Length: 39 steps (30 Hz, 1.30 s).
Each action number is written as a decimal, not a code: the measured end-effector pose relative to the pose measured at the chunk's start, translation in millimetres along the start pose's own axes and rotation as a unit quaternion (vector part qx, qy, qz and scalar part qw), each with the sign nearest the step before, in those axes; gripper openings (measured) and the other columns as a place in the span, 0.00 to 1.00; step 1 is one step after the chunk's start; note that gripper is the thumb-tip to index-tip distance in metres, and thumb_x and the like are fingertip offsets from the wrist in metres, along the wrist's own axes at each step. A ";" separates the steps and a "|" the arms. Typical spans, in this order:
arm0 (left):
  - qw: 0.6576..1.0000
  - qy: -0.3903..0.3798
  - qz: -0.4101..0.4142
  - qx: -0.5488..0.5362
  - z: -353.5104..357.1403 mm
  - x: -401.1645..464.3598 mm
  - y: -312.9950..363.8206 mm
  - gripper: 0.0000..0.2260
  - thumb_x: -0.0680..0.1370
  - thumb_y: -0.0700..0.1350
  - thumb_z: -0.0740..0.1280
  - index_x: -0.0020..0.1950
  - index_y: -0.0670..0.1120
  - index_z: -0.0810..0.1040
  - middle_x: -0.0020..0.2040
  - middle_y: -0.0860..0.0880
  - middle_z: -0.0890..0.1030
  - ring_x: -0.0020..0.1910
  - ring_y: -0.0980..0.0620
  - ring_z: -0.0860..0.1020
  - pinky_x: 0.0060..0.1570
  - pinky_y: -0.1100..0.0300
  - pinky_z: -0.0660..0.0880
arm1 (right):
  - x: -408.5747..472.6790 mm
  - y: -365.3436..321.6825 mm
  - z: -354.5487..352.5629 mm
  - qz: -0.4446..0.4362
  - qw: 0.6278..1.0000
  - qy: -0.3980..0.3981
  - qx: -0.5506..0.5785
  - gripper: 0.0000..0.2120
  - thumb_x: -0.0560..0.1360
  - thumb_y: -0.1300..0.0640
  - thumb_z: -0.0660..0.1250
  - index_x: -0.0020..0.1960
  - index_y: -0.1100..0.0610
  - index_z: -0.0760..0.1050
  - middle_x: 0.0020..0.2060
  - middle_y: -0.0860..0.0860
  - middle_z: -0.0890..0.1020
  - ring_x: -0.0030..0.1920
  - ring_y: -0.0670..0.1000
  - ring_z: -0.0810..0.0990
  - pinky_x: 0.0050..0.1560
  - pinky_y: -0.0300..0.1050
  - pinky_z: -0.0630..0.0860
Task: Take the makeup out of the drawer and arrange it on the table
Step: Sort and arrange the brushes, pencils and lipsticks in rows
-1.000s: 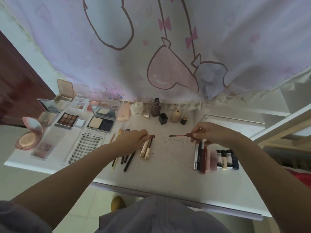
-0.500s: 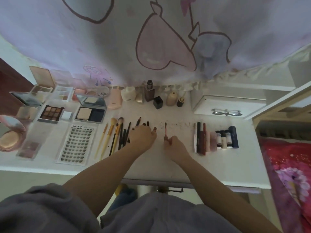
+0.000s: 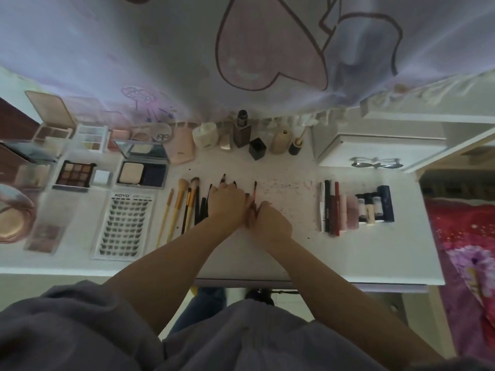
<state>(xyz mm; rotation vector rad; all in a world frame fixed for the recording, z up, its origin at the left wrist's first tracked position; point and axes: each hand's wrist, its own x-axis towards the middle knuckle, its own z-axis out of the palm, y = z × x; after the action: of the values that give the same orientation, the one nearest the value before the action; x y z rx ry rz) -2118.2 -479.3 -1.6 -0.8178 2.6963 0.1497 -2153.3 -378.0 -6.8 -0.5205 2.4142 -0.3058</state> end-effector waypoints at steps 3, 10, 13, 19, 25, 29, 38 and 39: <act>0.999 0.029 0.011 -0.018 -5.3 -2.3 -2.2 0.18 0.81 0.52 0.53 0.49 0.45 0.79 0.51 0.45 0.78 0.53 0.45 0.74 0.52 0.52 0.68 | 0.7 4.7 -11.1 -0.026 1.000 -0.001 -0.002 0.17 0.79 0.43 0.52 0.47 0.56 0.67 0.40 0.51 0.75 0.40 0.53 0.73 0.40 0.45 0.67; 0.980 0.072 0.122 -0.137 -22.3 -7.2 68.9 0.12 0.81 0.49 0.54 0.52 0.43 0.74 0.49 0.45 0.78 0.49 0.45 0.74 0.48 0.53 0.68 | 28.9 73.0 -105.3 -0.036 0.994 0.099 -0.034 0.11 0.80 0.54 0.54 0.52 0.59 0.71 0.45 0.56 0.80 0.41 0.54 0.73 0.41 0.44 0.67; 0.977 0.002 0.111 -0.183 -11.9 -0.9 122.4 0.11 0.81 0.48 0.55 0.54 0.44 0.71 0.51 0.45 0.77 0.51 0.45 0.75 0.48 0.54 0.67 | 44.0 92.7 -131.3 -0.027 0.996 0.074 -0.047 0.11 0.79 0.56 0.55 0.53 0.60 0.73 0.47 0.56 0.80 0.42 0.53 0.73 0.42 0.43 0.67; 0.985 -0.054 -0.008 -0.161 10.6 12.9 160.9 0.14 0.79 0.53 0.57 0.55 0.45 0.72 0.52 0.46 0.78 0.50 0.47 0.77 0.45 0.56 0.66 | 59.3 95.9 -134.0 -0.045 0.996 0.017 -0.077 0.09 0.78 0.57 0.56 0.47 0.58 0.74 0.45 0.54 0.78 0.44 0.53 0.75 0.43 0.44 0.69; 0.973 -0.035 0.015 -0.229 -4.6 0.0 124.1 0.09 0.77 0.49 0.60 0.49 0.44 0.71 0.48 0.45 0.77 0.44 0.46 0.77 0.40 0.57 0.69 | 59.0 84.1 -133.1 -0.068 0.997 -0.032 -0.026 0.19 0.79 0.45 0.56 0.41 0.59 0.75 0.33 0.51 0.77 0.39 0.52 0.77 0.41 0.43 0.68; 0.970 -0.004 0.094 -0.223 -21.2 -18.4 82.7 0.06 0.80 0.48 0.57 0.50 0.45 0.68 0.43 0.47 0.75 0.37 0.48 0.73 0.34 0.57 0.66 | 50.4 68.7 -143.6 -0.057 0.978 -0.164 0.113 0.19 0.77 0.46 0.62 0.36 0.58 0.79 0.24 0.47 0.77 0.22 0.45 0.70 0.27 0.37 0.65; 0.965 0.053 0.103 -0.237 -57.6 -42.7 19.5 0.11 0.81 0.54 0.52 0.48 0.49 0.68 0.30 0.53 0.69 0.28 0.52 0.70 0.29 0.56 0.64 | 9.6 36.3 -161.7 -0.213 0.916 -0.242 0.239 0.07 0.79 0.52 0.61 0.45 0.52 0.74 0.32 0.44 0.78 0.31 0.40 0.74 0.29 0.34 0.70; 0.964 0.060 0.110 -0.233 -61.4 -45.0 15.6 0.12 0.81 0.55 0.52 0.49 0.49 0.69 0.30 0.53 0.69 0.27 0.54 0.69 0.28 0.57 0.65 | 5.5 32.4 -165.5 -0.208 0.923 -0.241 0.215 0.09 0.79 0.48 0.61 0.46 0.51 0.74 0.33 0.44 0.79 0.32 0.41 0.74 0.30 0.35 0.70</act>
<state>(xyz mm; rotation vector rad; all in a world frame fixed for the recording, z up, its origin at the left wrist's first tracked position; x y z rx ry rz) -2108.1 -454.5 71.3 -0.6583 2.9034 0.8360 -2271.9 -337.2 106.1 -0.7938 1.6774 -0.7723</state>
